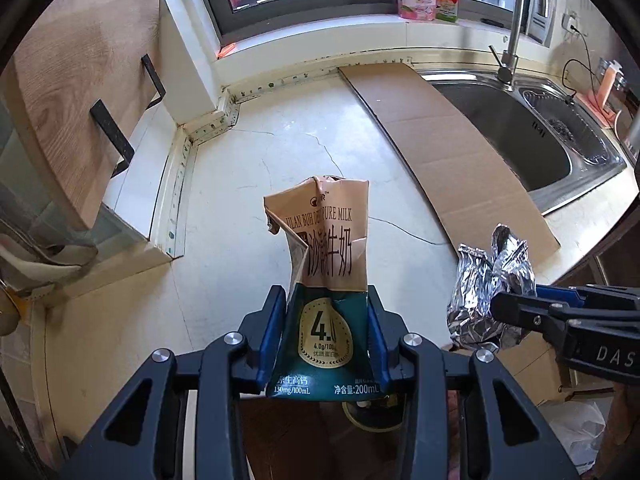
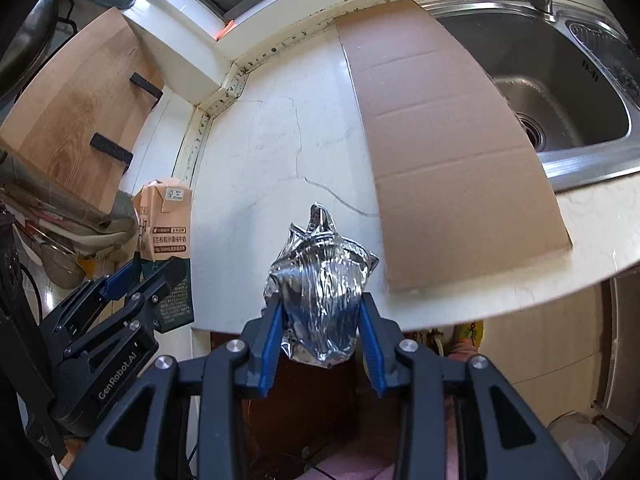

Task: Collect trash
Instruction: 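Carry the milk carton and foil ball down over the floor bin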

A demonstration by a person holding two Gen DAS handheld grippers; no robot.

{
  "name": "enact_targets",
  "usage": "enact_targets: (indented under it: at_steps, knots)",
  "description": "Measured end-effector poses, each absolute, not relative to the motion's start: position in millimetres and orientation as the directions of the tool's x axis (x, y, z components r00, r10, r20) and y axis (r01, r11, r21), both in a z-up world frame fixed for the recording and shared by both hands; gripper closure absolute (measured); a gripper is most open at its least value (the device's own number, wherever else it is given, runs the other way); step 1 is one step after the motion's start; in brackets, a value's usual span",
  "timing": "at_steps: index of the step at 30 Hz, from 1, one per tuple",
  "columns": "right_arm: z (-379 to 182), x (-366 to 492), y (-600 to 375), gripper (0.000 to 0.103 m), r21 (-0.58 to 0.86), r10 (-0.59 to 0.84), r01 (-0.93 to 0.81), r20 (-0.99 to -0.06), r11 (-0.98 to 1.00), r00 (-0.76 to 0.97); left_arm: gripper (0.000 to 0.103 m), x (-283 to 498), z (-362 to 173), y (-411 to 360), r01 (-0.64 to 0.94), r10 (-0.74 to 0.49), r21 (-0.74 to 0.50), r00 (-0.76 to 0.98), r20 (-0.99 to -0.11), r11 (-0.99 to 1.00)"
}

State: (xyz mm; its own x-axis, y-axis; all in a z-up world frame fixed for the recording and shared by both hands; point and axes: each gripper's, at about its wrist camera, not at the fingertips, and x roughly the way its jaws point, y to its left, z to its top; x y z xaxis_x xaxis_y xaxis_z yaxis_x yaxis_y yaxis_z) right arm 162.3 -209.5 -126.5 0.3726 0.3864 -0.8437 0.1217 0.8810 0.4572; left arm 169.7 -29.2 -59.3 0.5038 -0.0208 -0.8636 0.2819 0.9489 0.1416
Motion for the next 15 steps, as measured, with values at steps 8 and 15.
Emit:
enact_targets:
  at_steps: [8, 15]
  knots:
    - [-128, 94, -199, 0.067, 0.424, 0.373, 0.108, -0.872, 0.899, 0.317, 0.067, 113, -60, -26, 0.275, -0.076, 0.076, 0.503, -0.861, 0.959]
    - [-132, 65, -200, 0.067, 0.407, 0.376, 0.057, -0.883, 0.912, 0.282, 0.067, 72, -78, -16, 0.221, -0.075, 0.040, 0.488, -0.869, 0.975]
